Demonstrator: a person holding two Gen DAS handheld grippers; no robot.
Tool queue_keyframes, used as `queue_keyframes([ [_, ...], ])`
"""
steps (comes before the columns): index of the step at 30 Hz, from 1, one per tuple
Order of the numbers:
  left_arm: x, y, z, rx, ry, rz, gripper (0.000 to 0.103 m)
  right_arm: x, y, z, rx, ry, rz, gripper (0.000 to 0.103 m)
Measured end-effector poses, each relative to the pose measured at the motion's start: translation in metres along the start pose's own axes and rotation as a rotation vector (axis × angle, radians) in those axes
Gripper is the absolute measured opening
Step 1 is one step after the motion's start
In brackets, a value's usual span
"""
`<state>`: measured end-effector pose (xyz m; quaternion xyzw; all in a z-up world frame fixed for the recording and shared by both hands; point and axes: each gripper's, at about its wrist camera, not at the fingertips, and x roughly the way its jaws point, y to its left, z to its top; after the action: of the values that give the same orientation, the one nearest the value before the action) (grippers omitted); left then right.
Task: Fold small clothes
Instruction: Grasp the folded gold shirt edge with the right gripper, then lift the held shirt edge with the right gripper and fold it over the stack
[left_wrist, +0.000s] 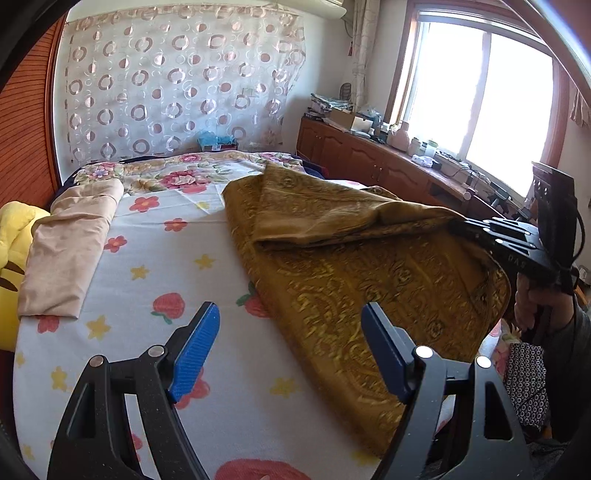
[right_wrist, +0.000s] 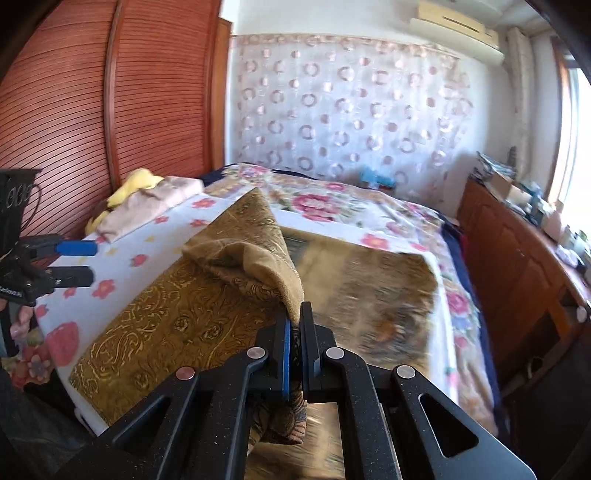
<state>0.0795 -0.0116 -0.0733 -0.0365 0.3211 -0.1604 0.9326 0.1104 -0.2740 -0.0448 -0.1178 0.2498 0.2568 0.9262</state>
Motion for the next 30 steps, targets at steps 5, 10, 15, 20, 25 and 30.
queue_keyframes([
  [5,0.004,-0.009,0.000,0.012,0.001,-0.014,0.080,-0.014,-0.015,-0.015,0.062,0.025,-0.049,0.004],
  [10,0.007,-0.018,0.000,0.023,0.002,-0.022,0.080,-0.008,-0.013,-0.015,0.073,0.063,-0.082,0.004],
  [15,0.009,-0.022,0.001,0.031,0.004,-0.021,0.080,-0.006,-0.006,-0.005,0.068,0.060,-0.119,0.004],
  [20,0.010,-0.024,0.002,0.031,0.001,-0.023,0.080,-0.001,-0.010,-0.021,0.084,0.111,-0.119,0.004],
  [25,0.011,-0.025,0.001,0.031,0.008,-0.020,0.080,-0.003,-0.007,-0.028,0.120,0.149,-0.105,0.004],
  [30,0.012,-0.026,0.000,0.032,0.010,-0.020,0.080,-0.020,-0.010,-0.022,0.126,0.143,-0.117,0.010],
])
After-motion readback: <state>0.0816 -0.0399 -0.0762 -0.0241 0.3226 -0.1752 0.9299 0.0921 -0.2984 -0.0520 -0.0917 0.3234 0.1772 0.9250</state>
